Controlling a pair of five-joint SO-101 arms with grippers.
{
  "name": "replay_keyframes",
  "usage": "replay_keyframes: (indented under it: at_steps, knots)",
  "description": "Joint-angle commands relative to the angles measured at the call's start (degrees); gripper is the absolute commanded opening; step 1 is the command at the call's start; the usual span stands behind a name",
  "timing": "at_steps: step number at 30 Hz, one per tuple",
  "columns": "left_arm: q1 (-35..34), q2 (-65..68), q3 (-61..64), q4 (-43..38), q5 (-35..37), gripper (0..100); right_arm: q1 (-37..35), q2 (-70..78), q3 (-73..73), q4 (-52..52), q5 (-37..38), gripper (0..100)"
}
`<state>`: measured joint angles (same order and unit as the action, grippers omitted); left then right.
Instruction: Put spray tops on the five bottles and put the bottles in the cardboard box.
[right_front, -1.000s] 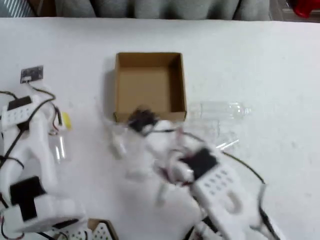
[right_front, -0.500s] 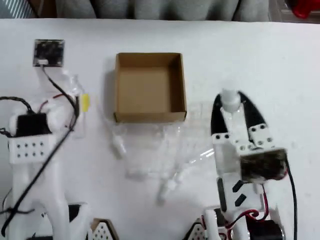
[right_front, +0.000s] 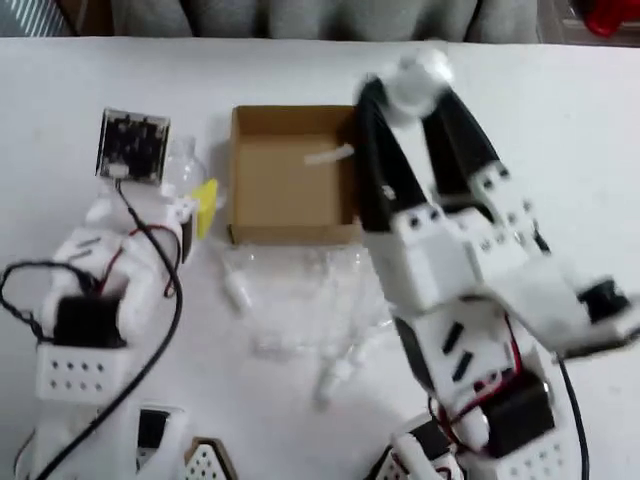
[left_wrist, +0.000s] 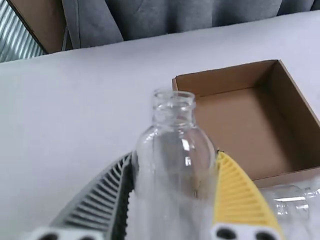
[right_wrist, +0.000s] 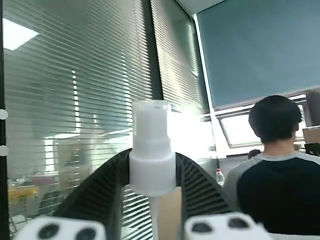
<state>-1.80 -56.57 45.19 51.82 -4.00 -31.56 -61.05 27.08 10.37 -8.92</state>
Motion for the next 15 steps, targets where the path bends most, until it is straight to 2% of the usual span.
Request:
replay_keyframes:
  at_steps: [1,5,8,12,15]
  knots:
    - [-0.4,-8.8,4.9,-5.2,0.6,3,-3.2,9.7,-10.3,-1.6,1.1,1.6]
    - [1.9,-16.7,11.6,-9.1,0.6,3,-6.0,14.8,-14.1,-1.4,1.1,1.6]
    - [4.3,-21.8,16.0,-12.3,0.7,3,-5.1,13.1,-9.1,-0.9,0.7,1.6]
    - [7.3,-28.1,21.1,-15.3,0.7,3,-5.6,11.0,-5.1,-8.0,0.9,1.6]
    - [8.7,-33.2,25.0,-16.6,0.7,3,-7.1,9.6,-4.7,-8.6,0.8,1.6]
